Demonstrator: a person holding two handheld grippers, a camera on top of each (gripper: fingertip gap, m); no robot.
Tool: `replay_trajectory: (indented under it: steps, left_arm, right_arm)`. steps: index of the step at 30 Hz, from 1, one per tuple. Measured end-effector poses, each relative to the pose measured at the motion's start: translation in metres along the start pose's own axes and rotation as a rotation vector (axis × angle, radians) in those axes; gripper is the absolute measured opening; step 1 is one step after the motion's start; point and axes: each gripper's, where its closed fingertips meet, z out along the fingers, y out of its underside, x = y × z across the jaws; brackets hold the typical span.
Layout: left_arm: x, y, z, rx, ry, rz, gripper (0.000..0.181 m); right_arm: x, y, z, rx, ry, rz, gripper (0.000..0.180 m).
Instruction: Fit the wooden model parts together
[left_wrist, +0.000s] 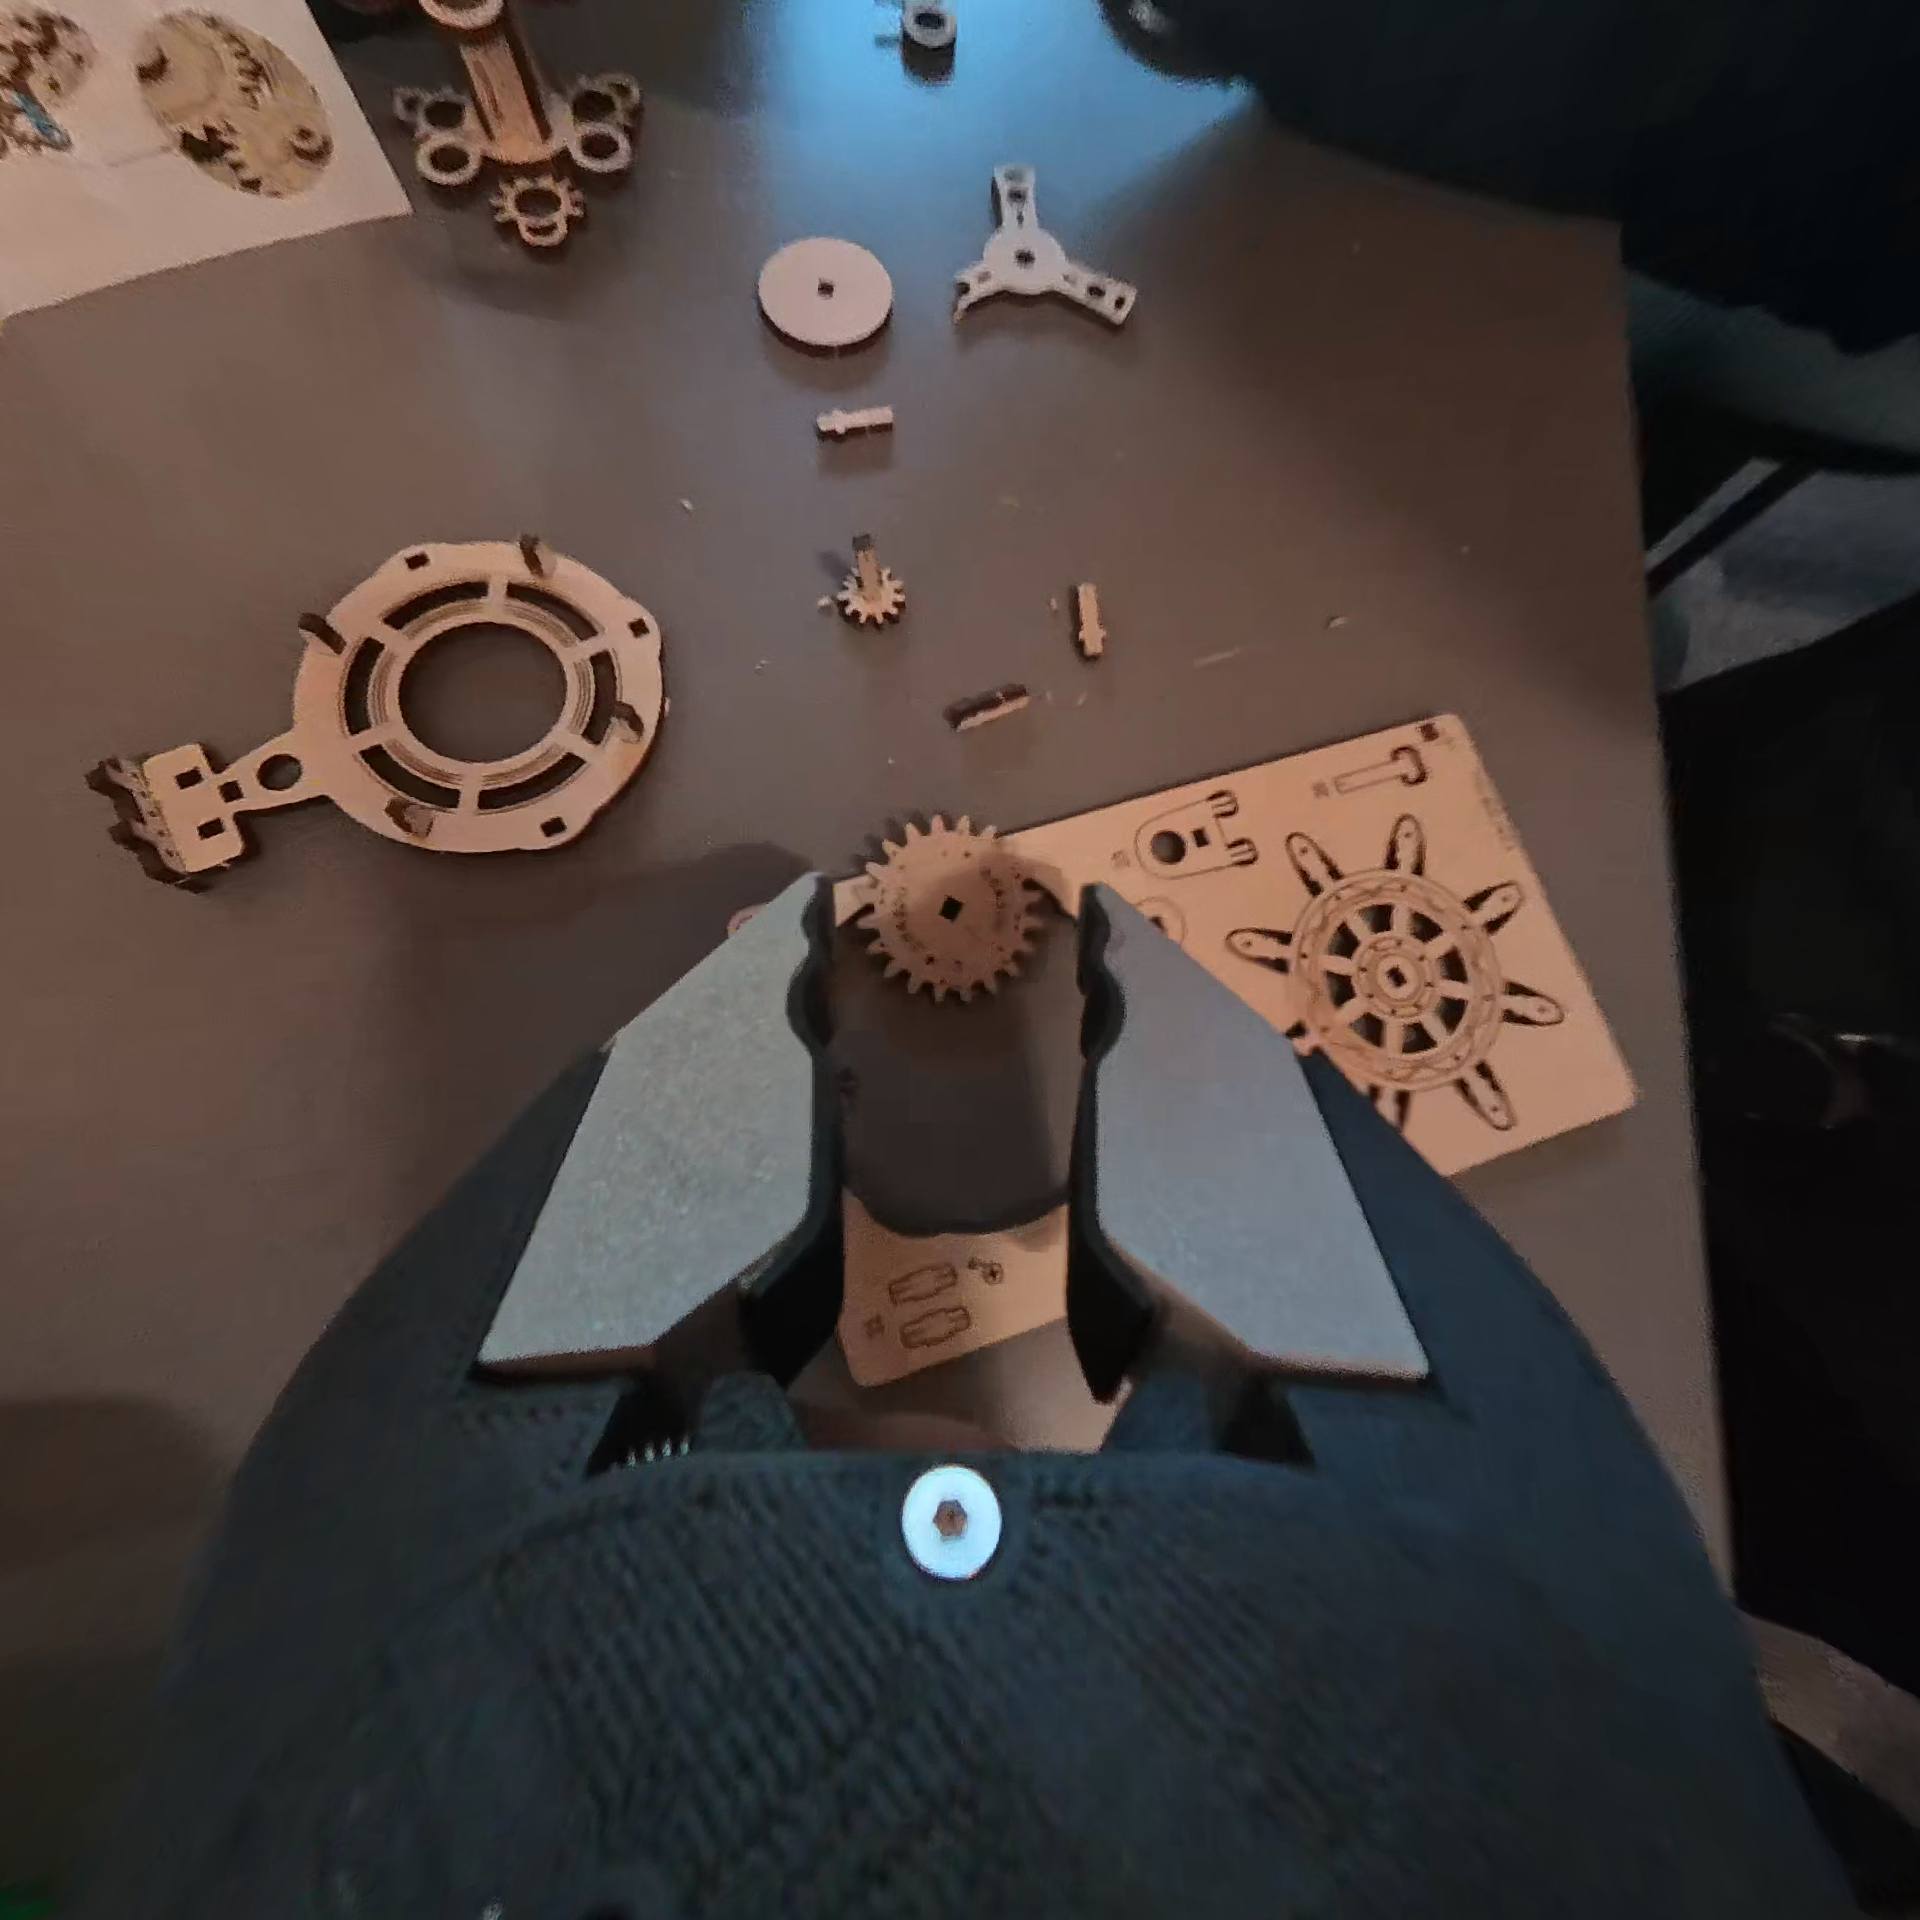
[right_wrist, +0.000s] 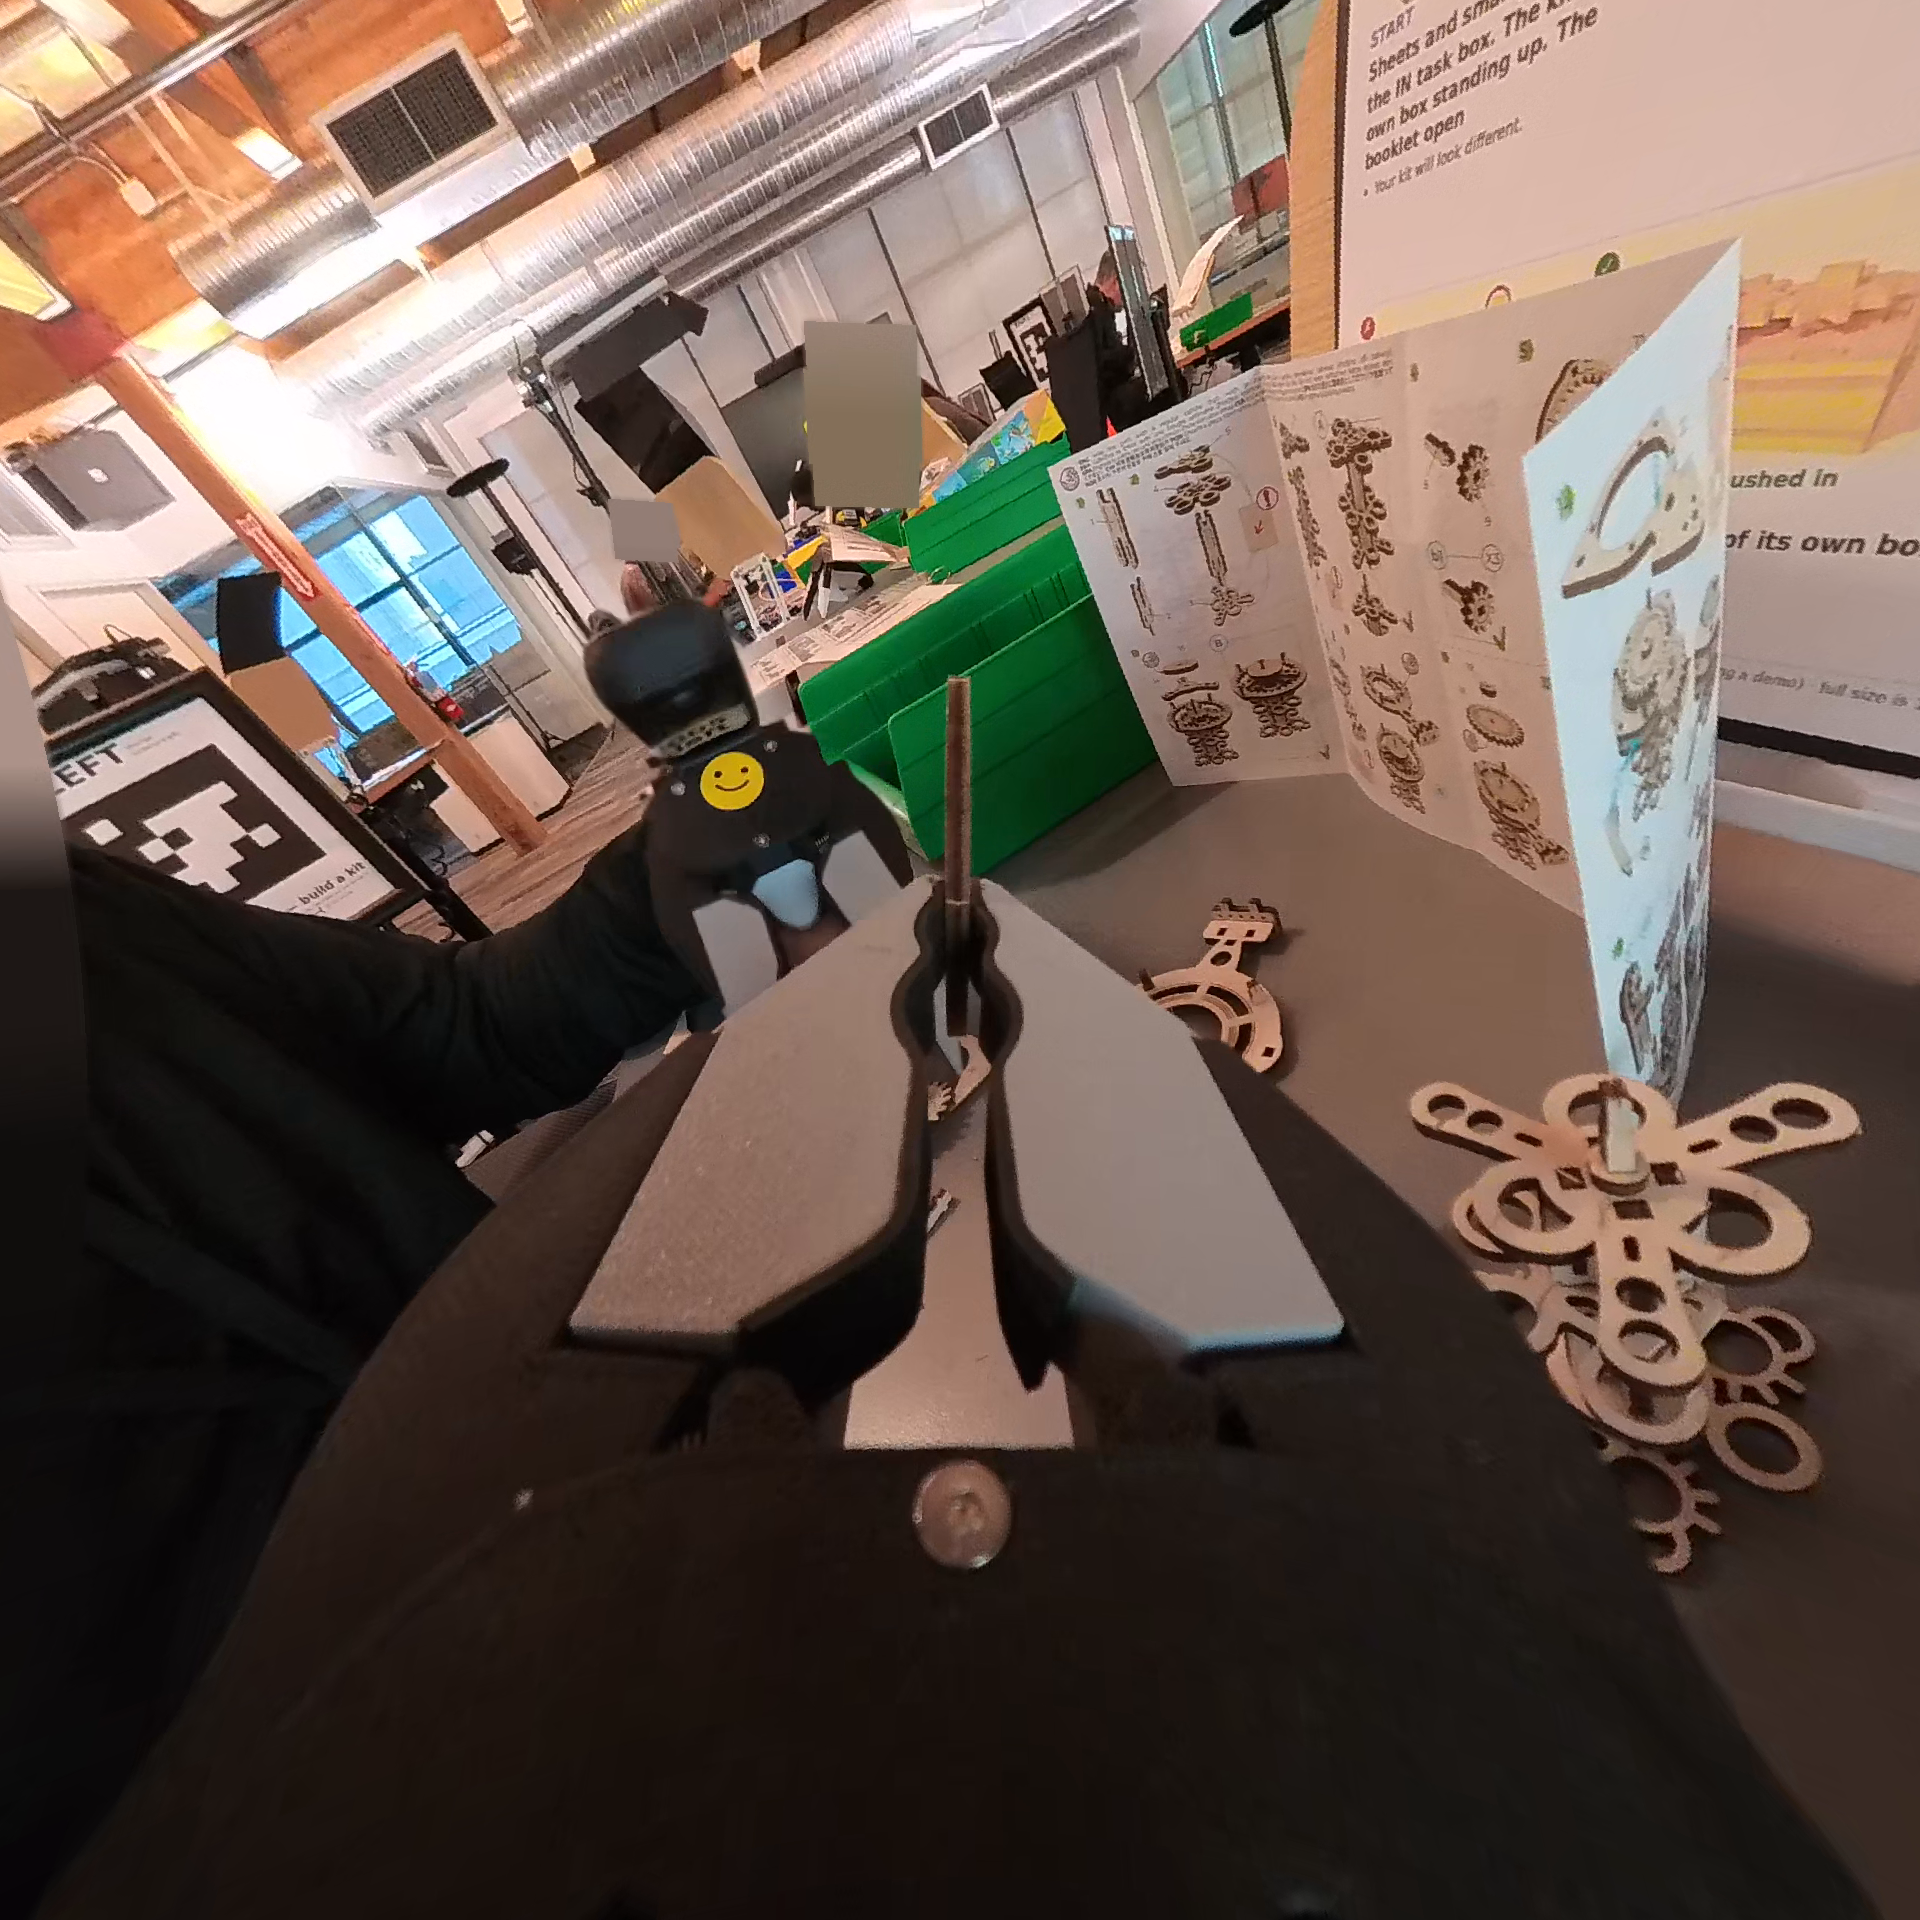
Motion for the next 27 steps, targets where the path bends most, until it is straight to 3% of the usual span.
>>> replay_trajectory:
  steps: [13,23,27]
  left_arm:
    - [-0.012,-0.007,-0.014,0.063,-0.037,0.003,0.002]
    - [-0.026,-0.012,-0.026,0.113,-0.092,-0.027,0.0]
    - [-0.028,-0.035,-0.042,0.192,-0.135,-0.038,0.0]
  right_arm:
    - [-0.001,-0.013,-0.011,0.062,0.002,-0.003,0.0]
    - [-0.003,-0.04,-0.04,0.177,0.016,-0.048,0.0]
    - [-0.014,-0.054,-0.063,0.253,0.001,-0.091,0.0]
